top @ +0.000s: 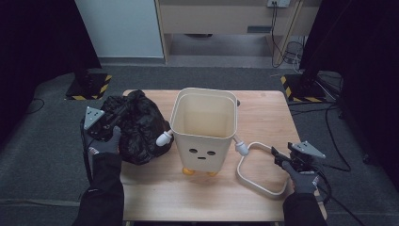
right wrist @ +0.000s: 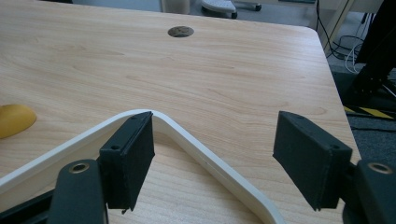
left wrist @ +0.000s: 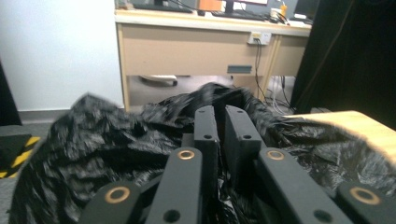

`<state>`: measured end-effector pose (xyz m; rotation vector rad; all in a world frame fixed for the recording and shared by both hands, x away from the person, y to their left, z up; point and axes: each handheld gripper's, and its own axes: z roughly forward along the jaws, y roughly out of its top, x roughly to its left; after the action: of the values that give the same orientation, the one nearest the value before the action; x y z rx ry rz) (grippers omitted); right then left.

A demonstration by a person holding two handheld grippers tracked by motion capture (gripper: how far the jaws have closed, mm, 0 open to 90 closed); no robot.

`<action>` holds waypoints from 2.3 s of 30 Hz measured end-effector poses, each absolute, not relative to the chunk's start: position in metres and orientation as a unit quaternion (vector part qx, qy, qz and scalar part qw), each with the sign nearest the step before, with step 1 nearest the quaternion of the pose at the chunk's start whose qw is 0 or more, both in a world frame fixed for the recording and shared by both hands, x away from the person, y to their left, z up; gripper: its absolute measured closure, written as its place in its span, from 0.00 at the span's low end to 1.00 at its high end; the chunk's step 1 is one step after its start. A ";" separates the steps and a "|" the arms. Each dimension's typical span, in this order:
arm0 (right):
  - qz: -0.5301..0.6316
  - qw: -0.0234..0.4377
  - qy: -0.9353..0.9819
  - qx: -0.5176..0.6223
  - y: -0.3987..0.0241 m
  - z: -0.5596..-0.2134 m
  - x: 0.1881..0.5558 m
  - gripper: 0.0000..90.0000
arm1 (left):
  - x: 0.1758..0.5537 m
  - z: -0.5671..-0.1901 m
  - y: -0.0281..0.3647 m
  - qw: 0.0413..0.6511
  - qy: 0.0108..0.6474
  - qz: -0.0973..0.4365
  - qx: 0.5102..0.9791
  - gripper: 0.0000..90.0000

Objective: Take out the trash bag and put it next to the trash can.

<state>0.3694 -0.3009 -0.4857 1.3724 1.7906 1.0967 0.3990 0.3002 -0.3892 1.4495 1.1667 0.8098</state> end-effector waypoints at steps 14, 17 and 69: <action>0.409 0.322 0.680 0.517 -0.301 -0.484 0.368 0.34 | 0.384 -0.371 0.303 0.552 0.457 0.322 0.619 0.68; 0.408 0.321 0.683 0.514 -0.301 -0.484 0.368 0.34 | 0.381 -0.364 0.301 0.552 0.441 0.319 0.631 0.64; 0.403 0.332 0.690 0.501 -0.306 -0.479 0.364 0.34 | 0.305 -0.486 0.243 0.402 0.422 0.188 0.790 0.46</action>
<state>0.3639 -0.3055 -0.4786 1.3083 1.8036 1.0534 0.3051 0.2430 -0.4861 1.9964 1.0670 0.4761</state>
